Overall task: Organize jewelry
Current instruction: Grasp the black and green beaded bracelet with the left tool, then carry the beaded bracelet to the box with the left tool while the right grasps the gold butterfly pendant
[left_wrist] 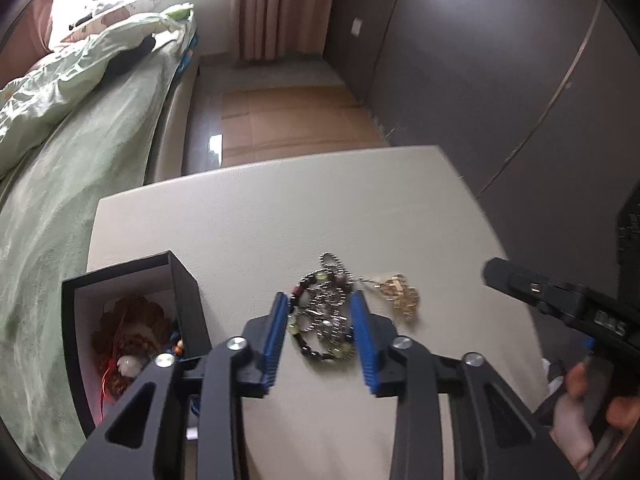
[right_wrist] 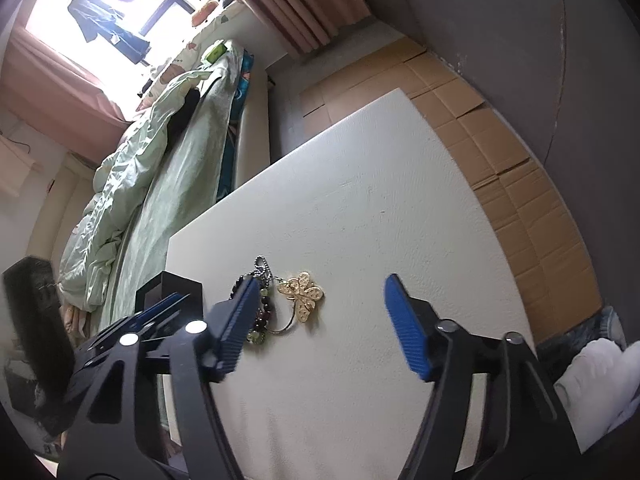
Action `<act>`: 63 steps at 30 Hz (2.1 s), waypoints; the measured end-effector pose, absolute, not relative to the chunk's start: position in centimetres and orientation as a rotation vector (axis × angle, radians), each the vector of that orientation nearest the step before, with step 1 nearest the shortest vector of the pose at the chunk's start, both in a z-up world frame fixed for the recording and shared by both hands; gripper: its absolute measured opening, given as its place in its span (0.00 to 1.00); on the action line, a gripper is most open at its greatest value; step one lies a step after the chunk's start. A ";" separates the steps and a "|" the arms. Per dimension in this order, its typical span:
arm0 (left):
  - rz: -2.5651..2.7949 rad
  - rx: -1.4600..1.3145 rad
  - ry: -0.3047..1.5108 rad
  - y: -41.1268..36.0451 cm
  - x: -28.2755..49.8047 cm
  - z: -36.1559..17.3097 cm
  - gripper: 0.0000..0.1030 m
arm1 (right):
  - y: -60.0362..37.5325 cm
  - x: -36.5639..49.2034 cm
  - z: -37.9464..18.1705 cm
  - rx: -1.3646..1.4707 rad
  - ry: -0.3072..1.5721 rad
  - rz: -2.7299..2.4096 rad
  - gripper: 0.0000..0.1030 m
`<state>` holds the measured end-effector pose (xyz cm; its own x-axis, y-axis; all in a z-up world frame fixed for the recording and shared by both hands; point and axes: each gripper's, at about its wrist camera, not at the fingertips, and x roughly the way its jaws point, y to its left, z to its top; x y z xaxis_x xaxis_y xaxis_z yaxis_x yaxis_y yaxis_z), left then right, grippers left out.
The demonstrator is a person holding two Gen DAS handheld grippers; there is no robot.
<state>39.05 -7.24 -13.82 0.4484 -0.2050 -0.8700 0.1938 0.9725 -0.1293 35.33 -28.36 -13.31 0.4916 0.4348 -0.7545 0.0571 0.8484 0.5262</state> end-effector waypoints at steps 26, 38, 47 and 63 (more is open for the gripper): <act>-0.190 0.004 1.188 -6.7 42.9 -17.4 0.05 | -26.8 37.5 -14.8 0.512 1.113 0.293 0.47; -0.245 -0.027 1.080 -6.0 40.7 -11.9 0.05 | -22.8 38.5 -15.9 0.337 1.174 0.316 0.42; -0.238 -0.056 1.022 -4.2 38.4 -8.8 0.05 | -20.0 38.9 -17.0 0.153 1.183 0.288 0.42; -0.206 -0.085 0.964 -0.7 35.9 -5.2 0.05 | -19.4 39.0 -17.0 0.129 1.156 0.292 0.30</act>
<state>35.86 -0.70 -5.17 0.5525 -0.2113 -0.8063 0.1360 0.9772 -0.1629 38.98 -19.42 -16.96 0.3699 0.2934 -0.8815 -0.1608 0.9547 0.2502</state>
